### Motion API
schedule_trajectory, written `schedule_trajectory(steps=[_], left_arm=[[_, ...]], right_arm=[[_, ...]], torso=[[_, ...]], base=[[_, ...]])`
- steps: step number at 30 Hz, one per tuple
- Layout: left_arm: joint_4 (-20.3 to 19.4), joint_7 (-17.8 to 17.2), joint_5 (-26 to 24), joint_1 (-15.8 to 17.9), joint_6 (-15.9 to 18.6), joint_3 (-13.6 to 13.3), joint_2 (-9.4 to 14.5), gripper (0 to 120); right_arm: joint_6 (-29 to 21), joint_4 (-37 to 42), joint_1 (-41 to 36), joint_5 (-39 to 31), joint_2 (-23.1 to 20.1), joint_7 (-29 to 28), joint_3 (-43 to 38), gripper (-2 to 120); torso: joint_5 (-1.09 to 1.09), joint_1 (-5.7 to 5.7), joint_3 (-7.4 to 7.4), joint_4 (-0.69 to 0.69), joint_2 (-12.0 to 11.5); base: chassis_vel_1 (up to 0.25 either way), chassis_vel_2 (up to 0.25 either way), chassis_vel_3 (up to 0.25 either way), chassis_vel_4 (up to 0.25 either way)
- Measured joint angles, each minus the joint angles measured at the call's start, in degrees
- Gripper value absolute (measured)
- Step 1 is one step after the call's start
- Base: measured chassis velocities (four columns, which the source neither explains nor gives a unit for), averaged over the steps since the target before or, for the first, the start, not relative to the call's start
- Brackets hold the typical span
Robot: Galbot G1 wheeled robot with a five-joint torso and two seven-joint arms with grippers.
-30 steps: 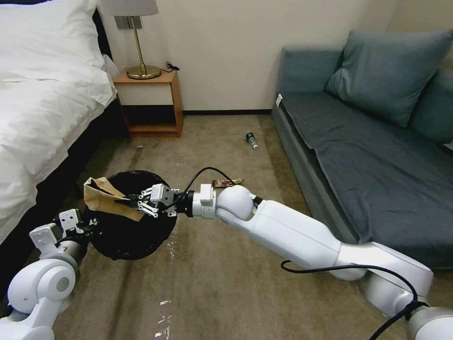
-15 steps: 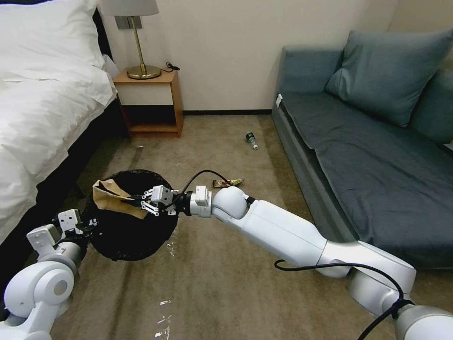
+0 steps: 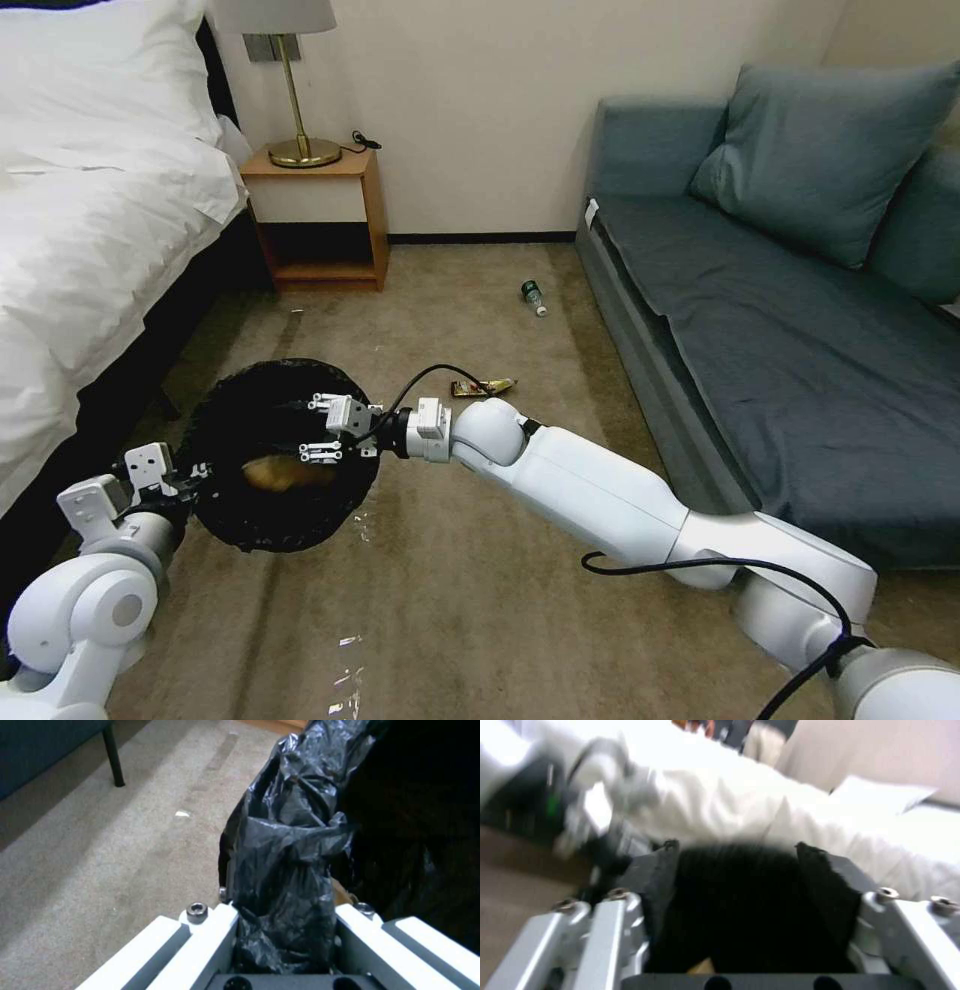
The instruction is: Pick up the trash bin, then pick up the garbage on the floor and place it into the trash bin.
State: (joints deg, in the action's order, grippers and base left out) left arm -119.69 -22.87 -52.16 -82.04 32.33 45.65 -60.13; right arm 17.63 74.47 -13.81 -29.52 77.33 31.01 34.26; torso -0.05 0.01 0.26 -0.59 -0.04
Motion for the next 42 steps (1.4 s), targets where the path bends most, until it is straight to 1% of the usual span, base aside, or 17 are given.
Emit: schedule_trajectory(steps=[4,6,8,10,11,13,16,17,18,19,21,23,25,28,29,32,42], left_arm=[[0.71,0.12,0.01,0.36,0.01,-0.16,0.17,0],[1.95,0.45,0.34,0.83,-0.04,-0.46,0.39,0],[2.15,0.54,0.45,0.88,-0.07,-0.48,0.41,0],[2.68,1.14,0.69,0.94,-0.23,-0.32,0.41,0],[2.68,1.14,0.69,0.94,-0.23,-0.32,0.41,0],[3.16,3.72,1.67,0.63,-0.84,1.12,0.47,0],[3.07,6.71,2.14,-0.50,-1.15,2.80,0.49,0],[3.07,6.71,2.14,-0.50,-1.15,2.80,0.49,0],[3.03,8.93,2.76,-1.09,-1.00,3.72,0.67,0],[3.03,8.93,2.76,-1.09,-1.00,3.72,0.67,0],[2.52,10.94,2.64,-1.31,-0.02,4.44,0.92,0],[2.48,11.65,2.60,-1.31,0.12,4.57,0.98,0],[2.78,13.60,2.67,-1.29,0.35,5.07,1.11,0],[3.00,14.50,2.74,-1.31,0.36,5.29,1.15,0],[3.46,17.81,3.46,-1.73,0.36,5.93,1.18,0],[3.62,19.69,4.19,-2.19,0.36,6.26,1.09,0],[3.93,23.82,6.83,-3.33,0.66,7.44,-0.09,0]], right_arm=[[0.03,4.02,0.05,-2.87,-1.66,0.51,-3.36,79],[-0.95,11.69,-0.86,-8.11,-6.14,0.06,-9.55,90],[-1.17,13.01,-1.26,-8.94,-7.05,-0.41,-10.52,93],[-2.08,19.18,-4.35,-11.68,-12.00,-4.49,-15.40,99],[-2.08,19.18,-4.35,-11.68,-12.00,-4.49,-15.40,99],[-2.66,25.64,-9.57,-14.42,-18.46,-13.00,-21.19,100],[-2.53,27.52,-13.05,-15.32,-20.18,-19.40,-24.61,100],[-2.53,27.52,-13.05,-15.32,-20.18,-19.40,-24.61,100],[-2.76,28.28,-15.83,-14.35,-20.23,-24.61,-27.53,100],[-2.76,28.28,-15.83,-14.35,-20.23,-24.61,-27.53,100],[-4.15,29.52,-21.16,-10.92,-18.73,-31.78,-32.07,100],[-4.73,29.82,-23.18,-9.93,-18.00,-33.13,-33.03,100],[-6.17,29.98,-29.84,-6.16,-14.76,-37.14,-35.91,100],[-6.55,29.97,-32.63,-5.03,-13.39,-38.14,-37.02,100],[-6.82,29.52,-38.19,-2.18,-10.72,-39.21,-39.91,100],[-6.87,29.40,-41.44,-0.57,-9.45,-39.28,-42.79,100],[-4.87,28.87,-51.88,4.34,-9.39,-37.42,-51.27,100]], torso=[[0.00,0.00,0.00,0.01,0.00],[0.00,0.00,-0.01,0.00,0.00],[0.00,0.00,-0.01,-0.01,0.00],[0.01,0.00,-0.01,-0.01,0.00],[0.01,0.00,-0.01,-0.01,0.00],[0.02,-0.01,-0.01,-0.09,0.00],[0.03,-0.01,-0.01,-0.04,0.00],[0.03,-0.01,-0.01,-0.04,0.00],[0.00,0.00,-0.01,0.02,0.00],[0.00,0.00,-0.01,0.02,0.00],[-0.01,-0.01,-0.02,0.03,0.01],[-0.01,0.00,-0.01,0.01,0.00],[0.01,0.00,-0.01,-0.02,0.00],[-0.01,-0.01,-0.01,-0.02,0.01],[0.02,0.00,-0.01,0.01,0.00],[-0.02,-0.01,-0.01,0.01,0.00],[-0.02,-0.01,-0.01,-0.01,0.01]], base=[[0.000,0.000,0.000,0.000],[0.000,0.000,0.000,0.000],[0.000,0.000,0.000,0.000],[0.000,0.000,0.000,0.000],[0.000,0.000,0.000,0.000],[0.000,0.000,0.000,0.000],[0.000,0.000,0.000,0.000],[0.000,0.000,0.000,0.000],[0.000,0.000,0.000,0.000],[0.000,0.000,0.000,0.000],[0.000,0.000,0.000,0.000],[0.000,0.000,0.000,0.000],[0.000,0.000,0.000,0.000],[0.000,0.000,0.000,0.000],[0.000,0.000,0.000,0.000],[0.000,0.000,0.000,0.000],[0.000,0.000,0.000,0.000]])
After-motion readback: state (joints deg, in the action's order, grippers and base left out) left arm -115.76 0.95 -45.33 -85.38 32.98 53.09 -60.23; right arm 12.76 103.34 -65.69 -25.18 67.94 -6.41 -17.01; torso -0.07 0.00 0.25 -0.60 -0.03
